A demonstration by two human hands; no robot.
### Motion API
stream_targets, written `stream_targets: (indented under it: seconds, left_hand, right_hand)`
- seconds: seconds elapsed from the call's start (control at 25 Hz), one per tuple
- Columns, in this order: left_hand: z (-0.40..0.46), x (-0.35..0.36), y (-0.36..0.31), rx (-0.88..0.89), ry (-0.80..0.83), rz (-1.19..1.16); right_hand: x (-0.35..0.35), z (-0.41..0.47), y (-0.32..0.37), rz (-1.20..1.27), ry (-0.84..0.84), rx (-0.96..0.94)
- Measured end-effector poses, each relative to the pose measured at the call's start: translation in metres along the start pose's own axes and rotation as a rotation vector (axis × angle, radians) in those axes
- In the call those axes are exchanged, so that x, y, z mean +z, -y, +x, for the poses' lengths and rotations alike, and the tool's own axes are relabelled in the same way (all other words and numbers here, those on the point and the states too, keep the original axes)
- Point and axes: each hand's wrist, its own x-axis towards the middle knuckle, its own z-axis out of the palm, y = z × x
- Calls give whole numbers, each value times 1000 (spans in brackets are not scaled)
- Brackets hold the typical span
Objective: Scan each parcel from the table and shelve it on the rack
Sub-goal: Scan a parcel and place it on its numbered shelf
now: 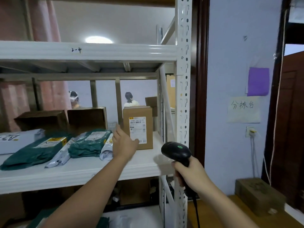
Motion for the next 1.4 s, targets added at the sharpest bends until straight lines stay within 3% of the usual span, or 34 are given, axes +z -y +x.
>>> stream_targets:
  seconds: [0.36,0.72,1.12,1.4]
  left_hand:
    - [-106,1,-2,401,237,113]
    - [-240,97,-67,609,568,-21]
    - [-337,279,-153,490,836,22]
    - [-374,376,-173,319,991,55]
  right_hand:
    - [-11,-46,-22,-67,-48,67]
    - [-110,-124,-73,-99,-179,196]
    - [-287,-191,-166,-189,-294,408]
    - [-348,-183,-233,-143,-274,521]
